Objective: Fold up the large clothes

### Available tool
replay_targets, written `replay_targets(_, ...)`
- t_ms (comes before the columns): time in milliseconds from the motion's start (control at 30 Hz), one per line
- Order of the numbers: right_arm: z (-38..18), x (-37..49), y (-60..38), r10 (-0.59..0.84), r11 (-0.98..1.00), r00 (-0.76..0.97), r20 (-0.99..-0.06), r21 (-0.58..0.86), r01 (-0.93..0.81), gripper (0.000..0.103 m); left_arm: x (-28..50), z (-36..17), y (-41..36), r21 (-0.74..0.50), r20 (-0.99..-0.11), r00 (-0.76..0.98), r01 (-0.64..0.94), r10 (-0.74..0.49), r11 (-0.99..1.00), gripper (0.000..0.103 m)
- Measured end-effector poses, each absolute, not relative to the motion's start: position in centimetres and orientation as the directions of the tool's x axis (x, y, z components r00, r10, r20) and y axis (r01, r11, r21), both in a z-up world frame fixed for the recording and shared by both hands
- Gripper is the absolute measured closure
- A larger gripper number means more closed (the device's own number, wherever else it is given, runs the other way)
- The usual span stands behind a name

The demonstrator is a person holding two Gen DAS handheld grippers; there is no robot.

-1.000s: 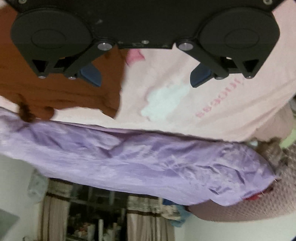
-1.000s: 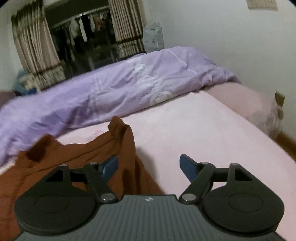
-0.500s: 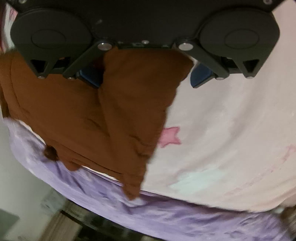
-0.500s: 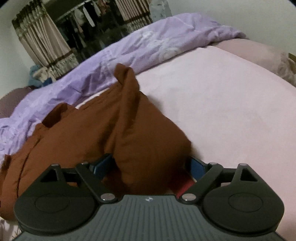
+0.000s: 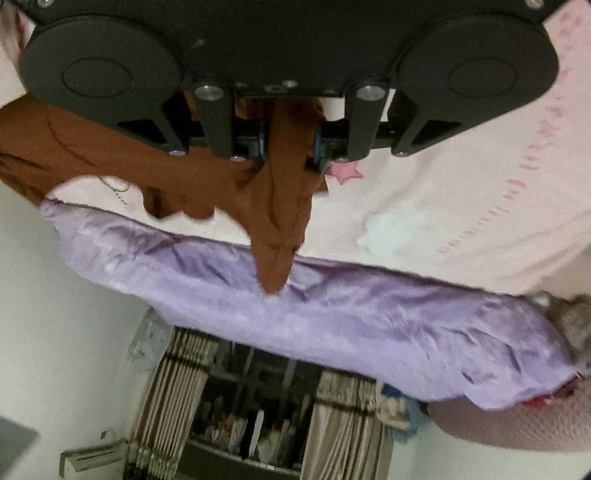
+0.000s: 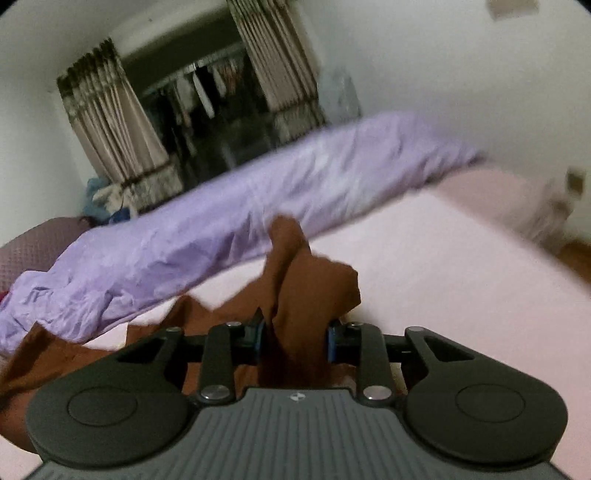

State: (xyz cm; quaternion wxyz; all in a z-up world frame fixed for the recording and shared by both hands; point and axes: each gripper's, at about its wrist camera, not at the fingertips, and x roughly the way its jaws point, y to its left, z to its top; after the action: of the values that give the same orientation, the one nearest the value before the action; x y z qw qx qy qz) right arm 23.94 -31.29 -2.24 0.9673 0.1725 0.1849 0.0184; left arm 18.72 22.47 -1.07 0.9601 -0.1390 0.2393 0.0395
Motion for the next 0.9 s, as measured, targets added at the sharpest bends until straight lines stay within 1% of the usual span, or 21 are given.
replay_targets(67,-3.2,20.7,-31.7,0.093,0.936,0.917,-0.388,0.347,0.052,0.069,15.3,-1.1,22.3,-0.238,-0.497,0.868,-0.145,0.008,0.960,0.080)
replay_targets(100,-4.6,19.6,-32.0,0.089,0.936,0.903,-0.421,0.345,0.069,0.068,14.2,-1.9,22.2,-0.221,-0.526,0.851,-0.145,0.008,0.964,0.079)
replay_targets(167,-8.2,19.1,-32.5,0.077,0.930,0.858,-0.508,0.347,0.122,0.066,13.6,-5.6,21.9,-0.180,-0.631,0.776,-0.147,0.001,0.973,0.079)
replay_targets(200,-10.4,19.4,-32.6,0.070,0.926,0.825,-0.560,0.344,0.155,0.063,14.0,-8.6,22.0,-0.169,-0.699,0.716,-0.166,0.001,0.972,0.074)
replay_targets(233,-12.7,19.9,-32.7,0.075,0.920,0.795,-0.602,0.349,0.178,0.056,14.3,-10.6,22.0,-0.163,-0.727,0.686,-0.167,-0.004,0.972,0.066)
replay_targets(267,-13.9,19.5,-32.9,0.081,0.913,0.817,-0.571,0.372,0.169,0.043,13.7,-11.9,22.1,-0.152,-0.696,0.717,-0.200,0.039,0.968,0.037)
replay_targets(300,-13.9,19.3,-32.8,0.065,0.916,0.834,-0.548,0.364,0.167,0.037,13.6,-11.8,22.2,-0.122,-0.694,0.711,-0.268,0.111,0.956,0.015)
replay_targets(367,-12.6,19.8,-32.6,0.041,0.930,0.818,-0.574,0.321,0.179,0.037,13.3,-10.1,22.1,-0.084,-0.684,0.713,-0.291,0.158,0.953,0.016)
replay_targets(400,-11.4,19.8,-32.5,0.008,0.936,0.823,-0.568,0.295,0.194,0.037,13.2,-8.6,21.7,-0.038,-0.659,0.725,-0.296,0.199,0.954,0.018)
replay_targets(467,-8.6,19.4,-31.7,-0.096,0.944,0.841,-0.533,0.219,0.247,0.034,12.6,-5.7,20.4,0.066,-0.580,0.763,-0.307,0.287,0.950,0.016)
replay_targets(500,-7.1,19.0,-30.8,-0.209,0.937,0.849,-0.486,0.150,0.316,0.031,12.4,-4.3,19.8,0.094,-0.536,0.786,-0.306,0.307,0.947,0.005)
replay_targets(533,-6.2,18.7,-29.8,-0.320,0.915,0.842,-0.434,0.088,0.393,0.031,12.1,-3.1,19.2,0.094,-0.504,0.808,-0.301,0.306,0.949,0.000)
replay_targets(567,-5.1,18.4,-28.7,-0.424,0.882,0.825,-0.374,0.037,0.470,0.028,12.1,-2.3,18.8,0.074,-0.481,0.829,-0.285,0.285,0.956,0.000)
replay_targets(600,-4.3,18.3,-27.7,-0.462,0.866,0.823,-0.331,0.028,0.498,0.027,12.2,-1.5,18.2,0.041,-0.466,0.850,-0.259,0.248,0.965,0.000)
replay_targets(633,-3.6,18.2,-26.8,-0.432,0.882,0.851,-0.299,0.056,0.467,0.027,12.5,-1.2,17.6,0.013,-0.461,0.861,-0.235,0.214,0.972,0.000)
replay_targets(667,-3.1,18.4,-25.9,-0.340,0.918,0.896,-0.287,0.108,0.383,0.026,13.0,-1.3,16.9,-0.013,-0.463,0.868,-0.211,0.181,0.977,0.000)
replay_targets(733,-2.9,19.7,-23.7,-0.111,0.965,0.942,-0.316,0.194,0.179,0.025,14.6,-2.3,14.4,-0.035,-0.487,0.863,-0.175,0.136,0.984,0.000)
replay_targets(767,-3.1,20.8,-21.9,-0.002,0.974,0.941,-0.339,0.212,0.078,0.025,15.5,-3.1,13.3,-0.035,-0.503,0.856,-0.157,0.119,0.987,0.000)
replay_targets(800,-3.4,21.7,-19.9,0.073,0.979,0.932,-0.355,0.202,0.000,0.025,16.6,-4.0,12.1,-0.024,-0.530,0.841,-0.145,0.110,0.989,0.000)
replay_targets(833,-3.8,22.4,-18.2,0.108,0.983,0.923,-0.368,0.178,-0.044,0.024,17.9,-4.7,10.9,-0.003,-0.566,0.816,-0.143,0.117,0.990,0.000)
replay_targets(900,-4.7,24.3,-14.8,0.104,0.992,0.901,-0.420,0.106,-0.065,0.022,19.4,-5.9,8.9,0.040,-0.596,0.790,-0.150,0.145,0.988,0.000)
